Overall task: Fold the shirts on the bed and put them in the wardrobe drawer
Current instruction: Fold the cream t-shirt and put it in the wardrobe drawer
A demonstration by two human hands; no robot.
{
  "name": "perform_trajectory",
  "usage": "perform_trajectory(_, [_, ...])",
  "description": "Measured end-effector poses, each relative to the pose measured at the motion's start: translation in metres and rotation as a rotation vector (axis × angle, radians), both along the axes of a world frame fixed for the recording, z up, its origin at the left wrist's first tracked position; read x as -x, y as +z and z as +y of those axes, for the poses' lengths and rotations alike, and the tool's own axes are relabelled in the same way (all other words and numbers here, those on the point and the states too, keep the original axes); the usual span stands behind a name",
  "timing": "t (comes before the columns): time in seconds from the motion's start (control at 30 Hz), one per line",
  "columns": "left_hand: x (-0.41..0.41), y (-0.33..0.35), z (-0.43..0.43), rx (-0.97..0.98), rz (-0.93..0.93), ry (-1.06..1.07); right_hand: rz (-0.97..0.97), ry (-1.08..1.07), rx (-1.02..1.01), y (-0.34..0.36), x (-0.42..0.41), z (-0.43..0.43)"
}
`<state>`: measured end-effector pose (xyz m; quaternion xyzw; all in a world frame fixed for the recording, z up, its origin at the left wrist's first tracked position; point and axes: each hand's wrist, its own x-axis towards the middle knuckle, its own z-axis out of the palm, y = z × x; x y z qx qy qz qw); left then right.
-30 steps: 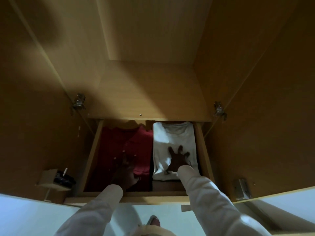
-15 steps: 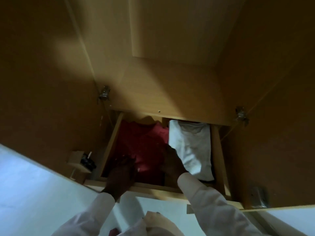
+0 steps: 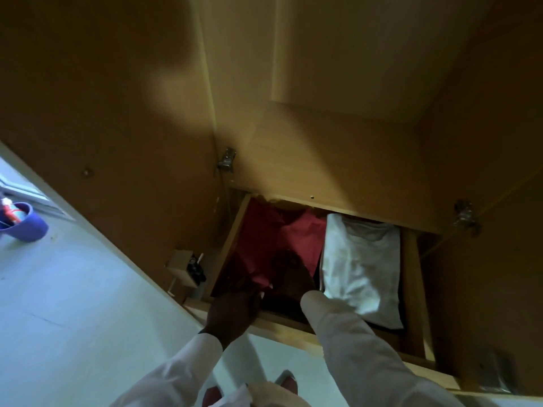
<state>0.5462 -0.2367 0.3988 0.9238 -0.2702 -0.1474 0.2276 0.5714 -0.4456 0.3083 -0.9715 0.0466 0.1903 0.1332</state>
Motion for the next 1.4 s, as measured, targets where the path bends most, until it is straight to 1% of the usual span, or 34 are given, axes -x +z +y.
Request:
perform_trajectory(0.1, [0.0,-0.002,-0.001,-0.026,-0.044,-0.004,0.031,-0.035,-0.024,0.005,-0.016,-0.012])
perform_trajectory(0.2, [-0.001,-0.002,-0.003,-0.062,-0.106,-0.025,0.069,-0.114,-0.044,0.005,-0.027,-0.02])
perform_trajectory(0.33, [-0.002,-0.006,-0.003,-0.062,-0.114,-0.043,0.061,-0.091,-0.085,0.018,-0.024,-0.022])
perform_trajectory(0.43, [-0.003,-0.012,-0.003,-0.03,-0.202,-0.05,0.052,-0.124,-0.235,0.043,-0.012,-0.023])
perform_trajectory(0.53, [-0.006,-0.016,-0.002,-0.021,-0.258,-0.07,-0.002,-0.268,-0.487,0.073,0.012,-0.025])
perform_trajectory(0.6, [-0.008,-0.013,-0.003,-0.016,-0.293,-0.063,-0.068,-0.374,-0.649,0.086,0.033,-0.028])
perform_trajectory(0.67, [-0.01,-0.008,-0.006,-0.038,-0.291,-0.053,-0.149,-0.497,-0.79,0.095,0.055,-0.03])
perform_trajectory(0.7, [-0.012,-0.006,-0.009,-0.036,-0.26,-0.06,-0.187,-0.547,-0.835,0.1,0.068,-0.031])
perform_trajectory(0.77, [-0.019,-0.005,-0.013,0.018,-0.229,-0.067,-0.235,-0.623,-0.854,0.113,0.09,-0.033])
perform_trajectory(0.87, [-0.032,-0.006,-0.02,0.083,-0.262,-0.076,-0.283,-0.714,-0.935,0.136,0.122,-0.036])
perform_trajectory(0.9, [-0.036,-0.006,-0.022,0.103,-0.275,-0.07,-0.293,-0.749,-0.975,0.142,0.133,-0.037])
perform_trajectory(0.97, [-0.04,-0.003,-0.027,0.177,-0.26,-0.04,-0.253,-0.858,-0.975,0.153,0.155,-0.038])
perform_trajectory(1.0, [-0.037,0.003,-0.03,0.237,-0.198,-0.01,-0.202,-0.92,-0.946,0.155,0.166,-0.039])
perform_trajectory(1.03, [-0.03,0.011,-0.033,0.313,-0.086,0.039,-0.121,-0.988,-0.921,0.156,0.177,-0.04])
perform_trajectory(1.07, [-0.021,0.02,-0.035,0.41,0.093,0.114,-0.027,-1.057,-0.913,0.154,0.185,-0.041])
perform_trajectory(1.1, [-0.012,0.027,-0.039,0.498,0.349,0.227,0.048,-1.127,-0.932,0.154,0.194,-0.041])
perform_trajectory(1.13, [-0.003,0.031,-0.04,0.537,0.659,0.354,0.099,-1.188,-0.948,0.151,0.201,-0.041])
perform_trajectory(1.17, [0.004,0.036,-0.04,0.53,0.964,0.447,0.11,-1.251,-0.954,0.147,0.207,-0.042])
perform_trajectory(1.2, [0.007,0.037,-0.038,0.496,1.2,0.487,0.09,-1.315,-0.966,0.142,0.211,-0.042])
perform_trajectory(1.23, [0.008,0.036,-0.036,0.467,1.36,0.496,0.045,-1.384,-0.984,0.138,0.214,-0.043])
perform_trajectory(1.27, [0.007,0.036,-0.034,0.459,1.452,0.499,-0.01,-1.455,-1.001,0.134,0.217,-0.045])
perform_trajectory(1.3, [0.004,0.034,-0.033,0.477,1.494,0.51,-0.052,-1.508,-1.021,0.131,0.216,-0.046])
perform_trajectory(1.4, [0.006,0.032,-0.037,0.544,1.47,0.558,-0.115,-1.56,-1.084,0.125,0.215,-0.048])
